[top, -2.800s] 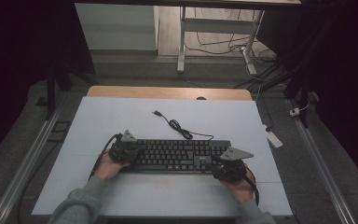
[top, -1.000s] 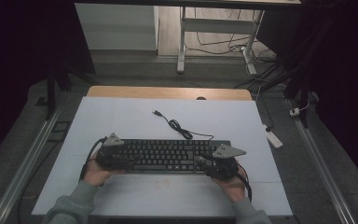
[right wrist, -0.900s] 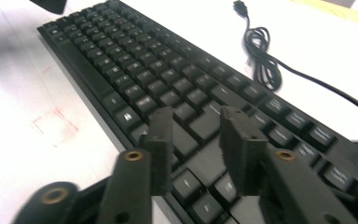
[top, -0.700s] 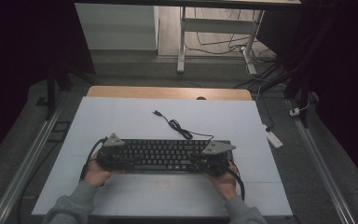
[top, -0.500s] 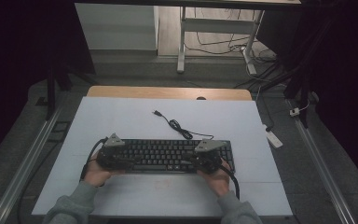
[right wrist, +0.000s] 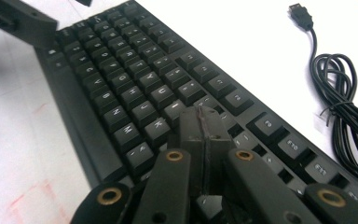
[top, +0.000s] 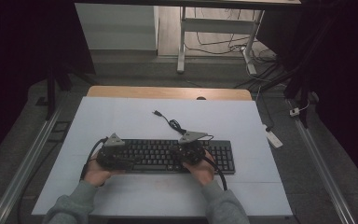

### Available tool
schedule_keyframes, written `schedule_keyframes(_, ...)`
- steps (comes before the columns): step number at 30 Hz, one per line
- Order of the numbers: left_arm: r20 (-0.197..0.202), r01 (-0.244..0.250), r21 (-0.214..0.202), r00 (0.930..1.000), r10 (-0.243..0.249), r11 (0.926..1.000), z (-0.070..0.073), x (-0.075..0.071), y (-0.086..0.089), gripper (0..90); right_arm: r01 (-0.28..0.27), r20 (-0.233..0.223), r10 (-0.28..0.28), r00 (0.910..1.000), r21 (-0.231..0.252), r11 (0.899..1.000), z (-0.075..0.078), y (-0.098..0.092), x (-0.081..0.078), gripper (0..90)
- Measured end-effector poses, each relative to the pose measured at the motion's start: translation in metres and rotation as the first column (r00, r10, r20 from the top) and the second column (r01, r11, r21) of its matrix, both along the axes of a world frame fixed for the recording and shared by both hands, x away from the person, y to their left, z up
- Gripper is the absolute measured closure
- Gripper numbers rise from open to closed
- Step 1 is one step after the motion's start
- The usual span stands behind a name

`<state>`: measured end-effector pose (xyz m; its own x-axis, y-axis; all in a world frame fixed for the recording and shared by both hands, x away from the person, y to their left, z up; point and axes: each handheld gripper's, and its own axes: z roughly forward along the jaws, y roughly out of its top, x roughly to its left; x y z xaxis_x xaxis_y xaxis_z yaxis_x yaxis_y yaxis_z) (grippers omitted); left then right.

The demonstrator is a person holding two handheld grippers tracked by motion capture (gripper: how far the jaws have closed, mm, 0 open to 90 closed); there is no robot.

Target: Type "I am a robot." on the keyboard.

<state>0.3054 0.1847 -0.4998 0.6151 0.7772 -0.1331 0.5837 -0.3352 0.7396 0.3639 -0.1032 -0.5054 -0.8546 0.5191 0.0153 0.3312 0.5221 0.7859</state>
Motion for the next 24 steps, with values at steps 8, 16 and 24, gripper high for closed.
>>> schedule_keyframes(8,-0.001,0.001,-0.001,1.0,-0.001,1.0,0.0,0.0,0.001,28.4,0.005,-0.022,-0.005,0.9997,-0.014,1.0,-0.006,0.01,0.01,89.1)
schedule_keyframes(16,-0.003,0.006,0.005,1.0,-0.006,1.0,0.0,0.0,0.0,28.4,0.0,-0.034,-0.001,0.9994,-0.019,1.0,-0.01,0.015,0.012,89.2)
schedule_keyframes(24,-0.006,0.009,0.009,0.9999,-0.008,0.9999,-0.001,0.0,-0.001,28.5,-0.006,-0.035,0.005,0.9994,-0.029,1.0,-0.012,0.018,0.013,89.2)
